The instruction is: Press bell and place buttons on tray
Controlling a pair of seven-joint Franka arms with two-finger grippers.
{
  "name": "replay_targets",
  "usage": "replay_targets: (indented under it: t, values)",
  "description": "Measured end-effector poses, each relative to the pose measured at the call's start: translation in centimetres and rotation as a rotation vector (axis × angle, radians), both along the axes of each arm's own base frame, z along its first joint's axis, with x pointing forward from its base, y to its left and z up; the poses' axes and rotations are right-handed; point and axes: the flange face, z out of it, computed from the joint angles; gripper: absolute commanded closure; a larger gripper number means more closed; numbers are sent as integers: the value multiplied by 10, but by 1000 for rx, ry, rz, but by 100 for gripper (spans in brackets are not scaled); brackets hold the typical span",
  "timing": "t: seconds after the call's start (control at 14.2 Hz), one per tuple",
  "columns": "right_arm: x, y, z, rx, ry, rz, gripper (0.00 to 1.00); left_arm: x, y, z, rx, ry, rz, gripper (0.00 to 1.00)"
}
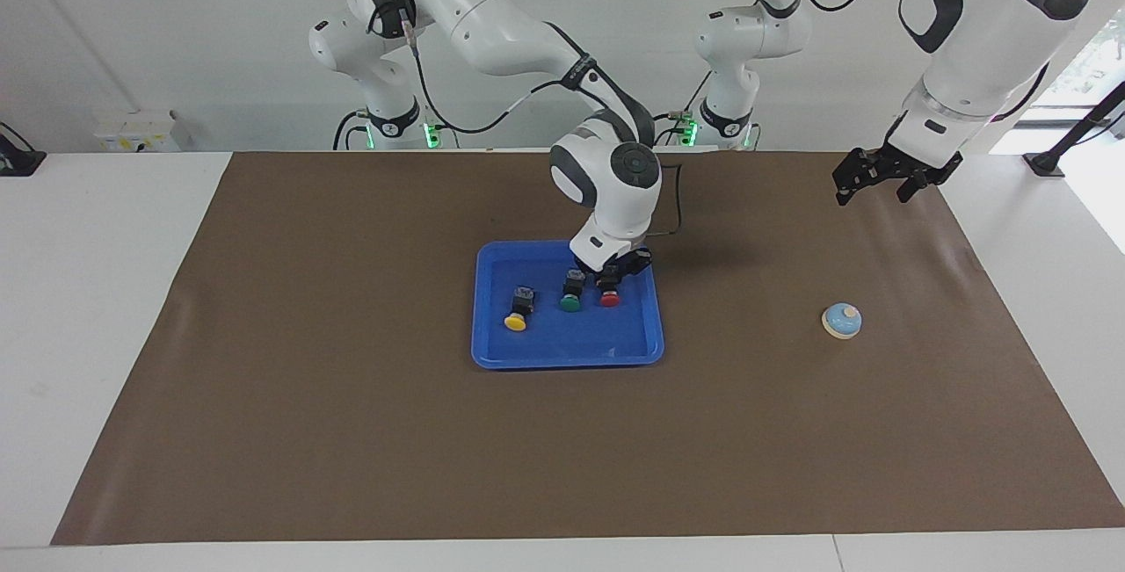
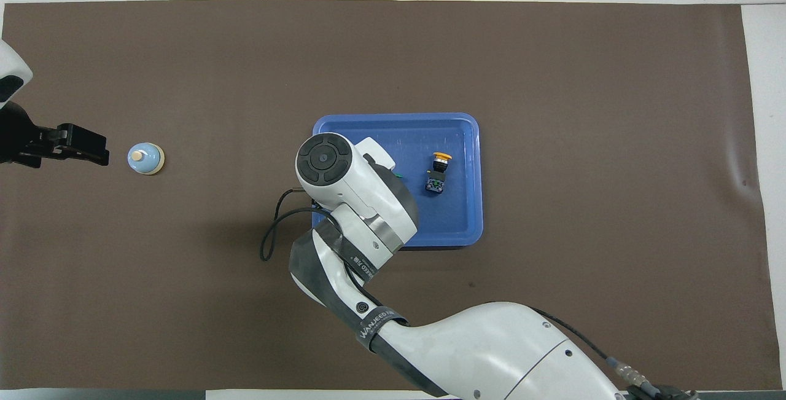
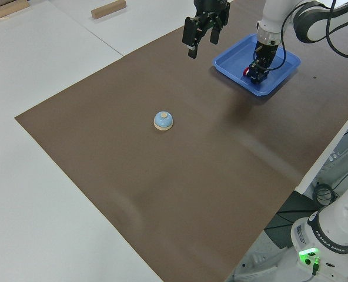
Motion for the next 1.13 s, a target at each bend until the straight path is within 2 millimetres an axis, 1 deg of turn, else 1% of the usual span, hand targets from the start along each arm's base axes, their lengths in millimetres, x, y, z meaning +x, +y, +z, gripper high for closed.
replay_targets:
  t: [0.21,0.28,0.35,0.42,0.49,0.56,0.63,0.71,0.85,0.92,0.99,1.06,1.13]
  values:
    - [-7,5,2,-18,12,-49,0,0,0,0,0,0,0,0]
    - [-8,4,8,-34,27,-54,0,0,0,0,0,0,0,0]
    - [-7,1,20,-47,37,-58,0,0,0,0,0,0,0,0]
    - [-4,-5,38,-56,38,-66,0,0,0,0,0,0,0,0]
    - [1,-15,62,-59,29,-81,0,0,0,0,0,0,0,0]
    - [9,-31,90,-59,18,-105,0,0,0,0,0,0,0,0]
    - [17,-53,121,-56,10,-137,0,0,0,0,0,0,0,0]
    - [25,-83,156,-52,6,-173,0,0,0,0,0,0,0,0]
    - [40,-159,220,-37,8,-190,0,0,0,0,0,0,0,0]
    - [47,-204,248,-23,5,-176,0,0,0,0,0,0,0,0]
    - [52,-246,270,-10,2,-151,0,0,0,0,0,0,0,0]
    - [56,-285,284,2,0,-117,0,0,0,0,0,0,0,0]
    - [59,-320,295,13,-4,-80,0,0,0,0,0,0,0,0]
